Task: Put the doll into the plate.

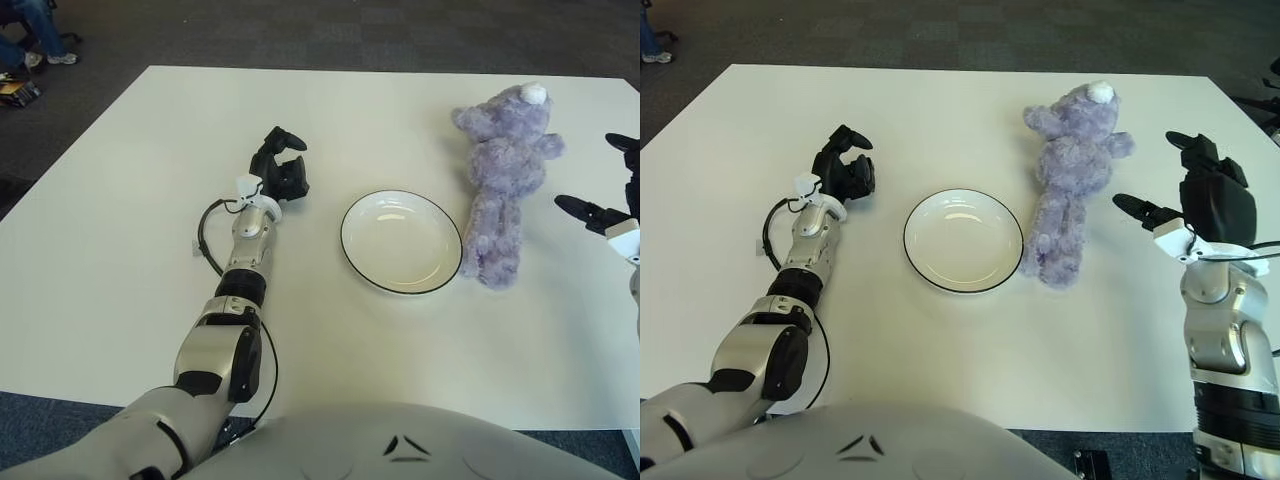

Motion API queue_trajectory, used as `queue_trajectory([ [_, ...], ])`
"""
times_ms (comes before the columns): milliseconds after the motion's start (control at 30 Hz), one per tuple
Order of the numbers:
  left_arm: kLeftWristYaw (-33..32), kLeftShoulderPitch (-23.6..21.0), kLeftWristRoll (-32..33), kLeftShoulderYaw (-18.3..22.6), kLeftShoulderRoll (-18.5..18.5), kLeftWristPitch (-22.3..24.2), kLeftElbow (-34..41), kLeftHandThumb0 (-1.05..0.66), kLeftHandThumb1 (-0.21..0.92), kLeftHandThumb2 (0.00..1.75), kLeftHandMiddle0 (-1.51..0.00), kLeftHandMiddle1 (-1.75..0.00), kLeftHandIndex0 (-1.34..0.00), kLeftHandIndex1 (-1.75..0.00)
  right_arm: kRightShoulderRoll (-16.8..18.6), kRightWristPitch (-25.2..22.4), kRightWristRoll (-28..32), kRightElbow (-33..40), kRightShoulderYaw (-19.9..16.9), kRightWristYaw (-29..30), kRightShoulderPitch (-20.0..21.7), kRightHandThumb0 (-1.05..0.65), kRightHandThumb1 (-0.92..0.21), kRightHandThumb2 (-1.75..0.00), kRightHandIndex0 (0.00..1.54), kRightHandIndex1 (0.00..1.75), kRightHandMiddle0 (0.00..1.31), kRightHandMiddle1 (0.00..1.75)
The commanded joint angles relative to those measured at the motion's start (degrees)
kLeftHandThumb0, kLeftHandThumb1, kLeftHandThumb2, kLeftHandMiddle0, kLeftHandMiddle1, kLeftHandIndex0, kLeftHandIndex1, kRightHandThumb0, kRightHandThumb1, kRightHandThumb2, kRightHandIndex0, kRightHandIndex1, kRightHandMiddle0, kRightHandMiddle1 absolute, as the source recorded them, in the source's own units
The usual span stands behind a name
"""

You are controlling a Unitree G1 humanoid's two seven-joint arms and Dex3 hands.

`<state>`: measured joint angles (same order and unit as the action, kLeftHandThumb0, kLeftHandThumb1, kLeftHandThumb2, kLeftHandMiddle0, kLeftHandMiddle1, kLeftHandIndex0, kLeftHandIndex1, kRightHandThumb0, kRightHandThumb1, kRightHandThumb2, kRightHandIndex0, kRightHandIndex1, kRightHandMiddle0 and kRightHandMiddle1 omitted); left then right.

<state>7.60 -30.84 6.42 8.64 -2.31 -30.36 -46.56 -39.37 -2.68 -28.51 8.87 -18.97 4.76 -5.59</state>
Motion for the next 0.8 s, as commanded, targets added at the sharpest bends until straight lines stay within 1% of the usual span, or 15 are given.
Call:
queue_trajectory([
  [0, 0.6, 2.6, 0.6, 0.0, -0.6, -0.8, -2.3, -0.46, 0.38, 1.23, -1.25, -1.75, -0.56, -1.75, -2.9, 1.7, -2.0, -1.0, -0.5, -0.7, -0.4, -0.99, -0.85, -0.27, 0.00, 1.32, 0.00, 0.50],
  [133, 0.5, 2.5, 0.5, 0.1, -0.5, -0.9, -2.4, -0.46, 0.37, 1.24, -1.26, -1.75, -0.57, -1.75, -4.8, 3.5, -3.9, -2.1, -0.2, 0.1, -0.3, -1.04, -0.90, -0.24, 0.00, 1.53, 0.00, 0.37],
  [267, 0.5, 2.5, 0.5, 0.1, -0.5, -1.0, -2.6, -0.46, 0.37, 1.25, -1.26, -1.75, -0.57, -1.75, -5.7, 4.9, -7.3, -4.0, 0.3, 3.5, 0.3, -1.04, -0.86, -0.21, 0.00, 1.62, 0.00, 0.26],
  [300, 0.5, 2.5, 0.5, 0.1, -0.5, -1.0, -2.6, -0.46, 0.37, 1.25, -1.26, -1.75, -0.57, -1.75, -5.7, 5.1, -7.6, -4.2, 0.3, 3.9, 0.4, -1.05, -0.85, -0.20, 0.00, 1.63, 0.00, 0.24],
  [367, 0.5, 2.5, 0.4, 0.1, -0.5, -1.1, -2.7, -0.46, 0.37, 1.25, -1.26, -1.75, -0.57, -1.75, -5.9, 5.6, -9.9, -5.7, 1.0, 6.4, 0.8, -1.05, -0.84, -0.19, 0.00, 1.62, 0.00, 0.19],
  [400, 0.4, 2.4, 0.4, 0.1, -0.5, -1.2, -2.7, -0.46, 0.37, 1.25, -1.26, -1.75, -0.57, -1.75, -5.9, 5.8, -10.8, -6.4, 1.3, 7.5, 0.9, -1.04, -0.84, -0.19, 0.00, 1.53, 0.00, 0.12],
  [433, 0.3, 2.4, 0.4, 0.0, -0.5, -1.2, -2.7, -0.46, 0.38, 1.23, -1.26, -1.75, -0.56, -1.75, -6.0, 6.2, -12.1, -7.2, 1.7, 9.1, 1.0, -1.01, -0.82, -0.19, 0.00, 1.35, 0.00, 0.08],
  [533, 0.1, 2.4, 0.3, 0.0, -0.5, -1.2, -2.8, -0.45, 0.39, 1.22, -1.26, -1.75, -0.55, -1.75, -6.1, 6.9, -14.3, -8.8, 2.4, 12.1, 1.3, -0.98, -0.81, -0.20, 0.00, 1.17, 0.00, 0.02],
  [567, 0.1, 2.4, 0.2, 0.0, -0.5, -1.2, -2.8, -0.45, 0.39, 1.22, -1.26, -1.75, -0.55, -1.75, -6.1, 6.9, -14.9, -9.0, 2.5, 12.8, 1.4, -0.98, -0.80, -0.20, 0.00, 1.15, 0.00, 0.02],
  [600, 0.1, 2.4, 0.2, 0.0, -0.5, -1.3, -2.8, -0.45, 0.40, 1.22, -1.26, -1.75, -0.55, -1.75, -6.2, 7.0, -15.3, -9.3, 2.7, 13.3, 1.4, -0.94, -0.74, -0.28, 0.00, 1.05, 0.00, 0.01],
  [633, 0.0, 2.4, 0.2, 0.0, -0.5, -1.3, -2.8, -0.45, 0.40, 1.22, -1.26, -1.75, -0.55, -1.75, -6.3, 7.0, -15.9, -9.6, 2.9, 14.0, 1.5, -0.91, -0.66, -0.39, 0.00, 0.98, 0.00, 0.01],
  [667, 0.0, 2.4, 0.2, 0.0, -0.4, -1.2, -2.8, -0.45, 0.40, 1.22, -1.26, -1.75, -0.55, -1.75, -6.5, 7.1, -16.5, -9.9, 3.1, 14.8, 1.6, -0.87, -0.62, -0.43, 0.00, 0.90, 0.00, 0.01],
  [700, 0.0, 2.4, 0.1, 0.0, -0.4, -1.2, -2.8, -0.46, 0.39, 1.22, -1.26, -1.75, -0.55, -1.75, -6.5, 7.2, -17.0, -10.2, 3.3, 15.4, 1.7, -0.79, -0.50, -0.57, 0.01, 0.69, 0.00, 0.00],
  [733, 0.0, 2.4, 0.1, -0.1, -0.4, -1.1, -2.7, -0.46, 0.39, 1.23, -1.26, -1.75, -0.56, -1.75, -6.9, 7.7, -18.0, -10.7, 3.7, 16.8, 1.8, -0.74, -0.42, -0.68, 0.02, 0.52, 0.00, 0.00],
  [767, 0.0, 2.5, 0.1, -0.1, -0.4, -1.1, -2.6, -0.46, 0.39, 1.23, -1.26, -1.75, -0.56, -1.75, -7.2, 8.0, -18.7, -11.0, 3.8, 17.7, 1.8, -0.70, -0.37, -0.73, 0.03, 0.45, 0.00, 0.00],
])
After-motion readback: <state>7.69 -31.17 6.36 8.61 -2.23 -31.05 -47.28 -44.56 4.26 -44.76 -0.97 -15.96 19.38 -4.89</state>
